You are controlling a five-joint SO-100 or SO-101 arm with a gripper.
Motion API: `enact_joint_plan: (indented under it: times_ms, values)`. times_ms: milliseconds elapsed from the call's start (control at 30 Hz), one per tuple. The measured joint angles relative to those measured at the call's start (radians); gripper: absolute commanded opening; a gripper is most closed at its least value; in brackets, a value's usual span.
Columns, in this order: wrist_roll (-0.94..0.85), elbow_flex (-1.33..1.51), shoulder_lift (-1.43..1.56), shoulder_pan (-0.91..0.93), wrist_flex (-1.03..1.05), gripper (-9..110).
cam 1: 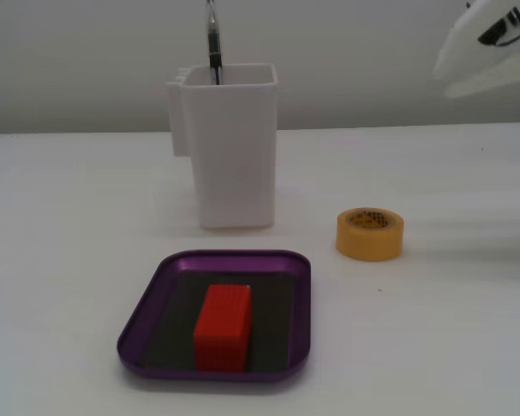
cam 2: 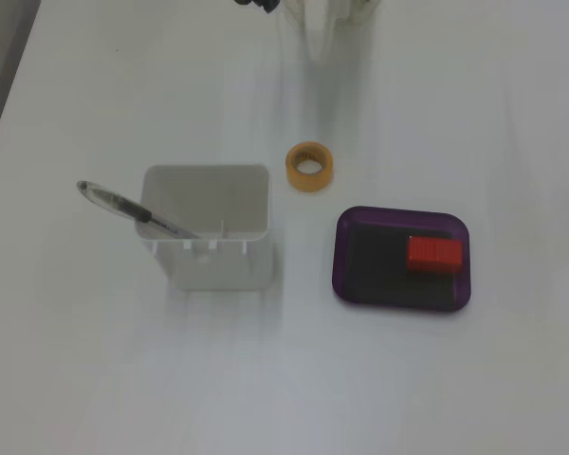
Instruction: Grab up the yellow tape and put it in the box.
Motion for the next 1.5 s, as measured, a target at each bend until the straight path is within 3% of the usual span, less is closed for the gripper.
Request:
enact_joint_plan:
  times_ms: [233,433,1067,1500]
  values:
    - [0.0,-0.411,-0.58,-0.02,0.129,17]
    - [-0.002,-0.611,-0.833,-0.018,0.218,24]
    - [-0.011,-0.601,-1.095,-0.011,0.215,24]
    - [-0.009,-0.465,-1.137,-0.008,0.052,24]
